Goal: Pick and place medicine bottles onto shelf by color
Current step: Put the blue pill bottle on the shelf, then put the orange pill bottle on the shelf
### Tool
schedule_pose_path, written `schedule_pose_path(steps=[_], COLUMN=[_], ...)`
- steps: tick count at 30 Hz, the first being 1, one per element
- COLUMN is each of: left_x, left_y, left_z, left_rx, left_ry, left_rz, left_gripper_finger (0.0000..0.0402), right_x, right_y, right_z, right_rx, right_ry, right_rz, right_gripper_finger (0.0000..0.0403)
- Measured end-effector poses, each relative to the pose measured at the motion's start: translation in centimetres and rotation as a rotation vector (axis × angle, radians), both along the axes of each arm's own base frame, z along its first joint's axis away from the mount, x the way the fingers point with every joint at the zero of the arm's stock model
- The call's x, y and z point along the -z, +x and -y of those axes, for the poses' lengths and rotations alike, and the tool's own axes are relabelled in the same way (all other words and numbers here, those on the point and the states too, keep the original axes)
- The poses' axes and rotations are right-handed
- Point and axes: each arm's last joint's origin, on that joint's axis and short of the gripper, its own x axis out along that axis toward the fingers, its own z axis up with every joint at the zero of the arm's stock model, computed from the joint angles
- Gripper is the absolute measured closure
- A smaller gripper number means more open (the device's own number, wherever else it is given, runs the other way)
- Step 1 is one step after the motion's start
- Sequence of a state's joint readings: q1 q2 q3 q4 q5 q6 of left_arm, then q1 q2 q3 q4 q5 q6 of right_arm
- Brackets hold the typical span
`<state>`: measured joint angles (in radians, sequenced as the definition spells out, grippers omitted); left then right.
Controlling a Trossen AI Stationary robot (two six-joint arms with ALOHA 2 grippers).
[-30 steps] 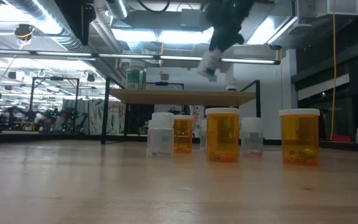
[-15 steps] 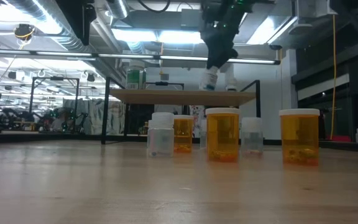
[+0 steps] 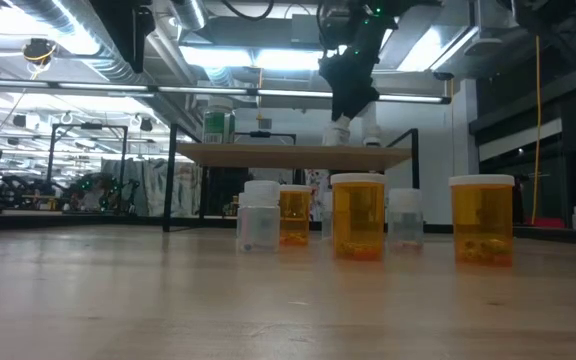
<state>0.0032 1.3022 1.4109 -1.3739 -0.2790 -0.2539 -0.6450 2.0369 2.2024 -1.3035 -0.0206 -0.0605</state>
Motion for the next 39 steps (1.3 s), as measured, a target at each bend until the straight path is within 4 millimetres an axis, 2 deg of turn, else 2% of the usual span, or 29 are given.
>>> schedule_pose_path(steps=[4, 8, 13, 16, 23, 27, 30, 34, 39], left_x=[0.0, 0.0, 0.0, 0.0, 0.0, 0.0, 0.0, 0.0, 0.0], left_y=[0.0, 0.0, 0.0, 0.0, 0.0, 0.0, 0.0, 0.0, 0.0], left_z=[0.0, 0.0, 0.0, 0.0, 0.0, 0.0, 0.0, 0.0, 0.0], left_rx=[0.0, 0.0, -0.001, -0.001, -0.001, -0.006, -0.007, -0.008, -0.008], left_ry=[0.0, 0.0, 0.0, 0.0, 0.0, -0.002, -0.002, -0.002, -0.002], left_rz=[0.0, 0.0, 0.001, 0.001, 0.0, 0.002, 0.002, 0.002, 0.002], left_gripper_finger=[0.0113, 0.0113, 0.0113, 0.0113, 0.0113, 0.0113, 0.0113, 0.0113, 0.0113], right_x=[0.0, -0.5, -3.7, -5.4, -8.6, -10.1, -10.4, -9.0, -4.3], right_y=[-0.1, -0.2, -1.0, -2.4, -5.3, -5.6, -6.0, -6.8, -7.7], right_z=[0.2, 0.2, -0.4, -2.0, -7.8, -11.8, -15.3, -19.7, -23.9], right_rx=[0.006, 0.007, 0.025, 0.037, -0.076, -0.202, -0.313, -0.391, -0.333], right_ry=[-0.004, -0.012, -0.041, -0.017, 0.14, 0.156, 0.176, 0.155, 0.103], right_rz=[0.005, 0.011, 0.066, 0.114, 0.129, 0.179, 0.178, 0.114, 0.072], right_gripper_finger=[0.0151, 0.0146, 0.0149, 0.0149, 0.0149, 0.0149, 0.0149, 0.0149, 0.0149])
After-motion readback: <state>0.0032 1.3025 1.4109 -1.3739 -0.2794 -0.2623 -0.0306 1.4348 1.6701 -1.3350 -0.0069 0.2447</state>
